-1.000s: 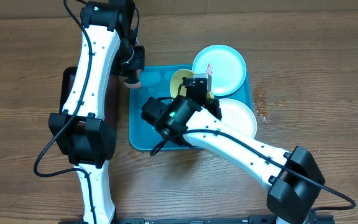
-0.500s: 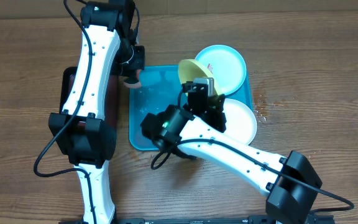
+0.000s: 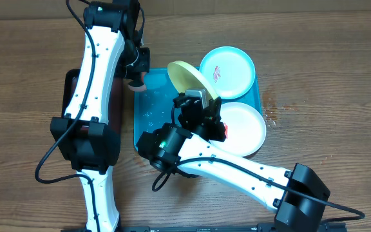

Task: Clean dirty plates on tray and stack at the side
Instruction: 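Carry the yellow plate with the right gripper to the table right of the tray, then lower the yellow plate onto the table and open the right gripper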

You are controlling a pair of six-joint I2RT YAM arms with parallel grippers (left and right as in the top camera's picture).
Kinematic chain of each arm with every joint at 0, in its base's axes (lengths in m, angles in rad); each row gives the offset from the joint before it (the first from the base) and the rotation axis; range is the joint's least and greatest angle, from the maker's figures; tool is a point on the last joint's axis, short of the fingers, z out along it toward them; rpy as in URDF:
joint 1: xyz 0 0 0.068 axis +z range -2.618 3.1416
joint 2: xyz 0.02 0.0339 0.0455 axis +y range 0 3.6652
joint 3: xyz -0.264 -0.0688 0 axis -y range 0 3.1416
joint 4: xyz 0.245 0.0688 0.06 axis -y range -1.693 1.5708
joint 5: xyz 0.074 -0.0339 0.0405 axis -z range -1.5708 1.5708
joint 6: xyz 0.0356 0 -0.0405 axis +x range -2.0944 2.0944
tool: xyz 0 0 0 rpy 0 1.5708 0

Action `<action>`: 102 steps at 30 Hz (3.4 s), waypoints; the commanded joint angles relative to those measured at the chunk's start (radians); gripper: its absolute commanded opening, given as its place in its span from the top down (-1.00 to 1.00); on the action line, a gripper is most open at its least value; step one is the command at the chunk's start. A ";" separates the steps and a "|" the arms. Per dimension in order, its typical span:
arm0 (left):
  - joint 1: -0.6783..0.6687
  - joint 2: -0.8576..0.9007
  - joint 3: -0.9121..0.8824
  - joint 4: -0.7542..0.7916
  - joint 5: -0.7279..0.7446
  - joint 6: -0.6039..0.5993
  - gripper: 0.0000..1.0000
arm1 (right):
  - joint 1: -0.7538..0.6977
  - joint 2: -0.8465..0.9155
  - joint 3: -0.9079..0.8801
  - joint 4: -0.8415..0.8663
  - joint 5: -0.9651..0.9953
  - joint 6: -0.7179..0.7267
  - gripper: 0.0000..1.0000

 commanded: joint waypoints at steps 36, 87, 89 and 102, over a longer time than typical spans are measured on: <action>0.000 -0.004 0.020 -0.003 -0.004 0.019 0.91 | -0.687 -0.025 -0.071 0.583 -1.701 -1.082 0.93; -0.003 -0.003 0.018 0.035 0.027 0.019 0.92 | -1.380 -0.023 -0.389 0.711 -1.884 -1.131 -0.03; -0.003 -0.003 0.018 0.035 0.027 0.016 0.92 | -1.334 -0.023 -0.391 0.670 -1.880 -1.186 0.07; -0.010 -0.003 -0.005 0.037 0.027 0.016 0.92 | -1.108 -0.023 -0.476 0.688 -1.683 -1.189 0.49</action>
